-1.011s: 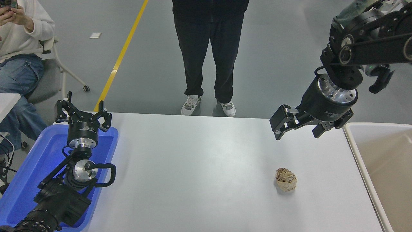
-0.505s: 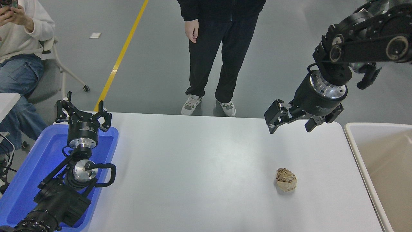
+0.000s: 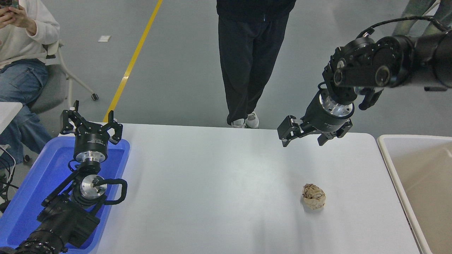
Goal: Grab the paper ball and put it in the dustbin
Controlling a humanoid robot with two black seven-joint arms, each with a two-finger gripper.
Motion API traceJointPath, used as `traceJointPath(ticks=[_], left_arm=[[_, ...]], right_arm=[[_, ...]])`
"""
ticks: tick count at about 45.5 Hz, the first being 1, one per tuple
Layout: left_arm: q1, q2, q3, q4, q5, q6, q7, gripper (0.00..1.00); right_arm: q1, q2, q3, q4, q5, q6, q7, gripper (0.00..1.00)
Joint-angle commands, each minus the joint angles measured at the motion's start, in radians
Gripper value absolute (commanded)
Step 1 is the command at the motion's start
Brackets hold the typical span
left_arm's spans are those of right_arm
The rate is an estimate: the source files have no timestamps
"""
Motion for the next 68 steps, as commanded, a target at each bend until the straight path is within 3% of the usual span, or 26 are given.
traceJointPath(ticks=[1,9,35,68], left_arm=[[0.000,0.000,0.000,0.000,0.000,0.000,0.000,0.99],[0.000,0.000,0.000,0.000,0.000,0.000,0.000,0.99],[0.000,0.000,0.000,0.000,0.000,0.000,0.000,0.99],[0.000,0.000,0.000,0.000,0.000,0.000,0.000,0.99]], right_arm=[[-0.181,0.013,0.031,-0.113,-0.076,-0.068,-0.002,1.00],[-0.313,0.045,0.040,-0.143,-0.226,-0.148,-0.002,1.00],[-0.534,0.034,0.078,-0.212,-0.289,-0.268,0.000,1.00],[-0.589,0.000,0.091,-0.226,-0.355,-0.335,0.000,1.00]])
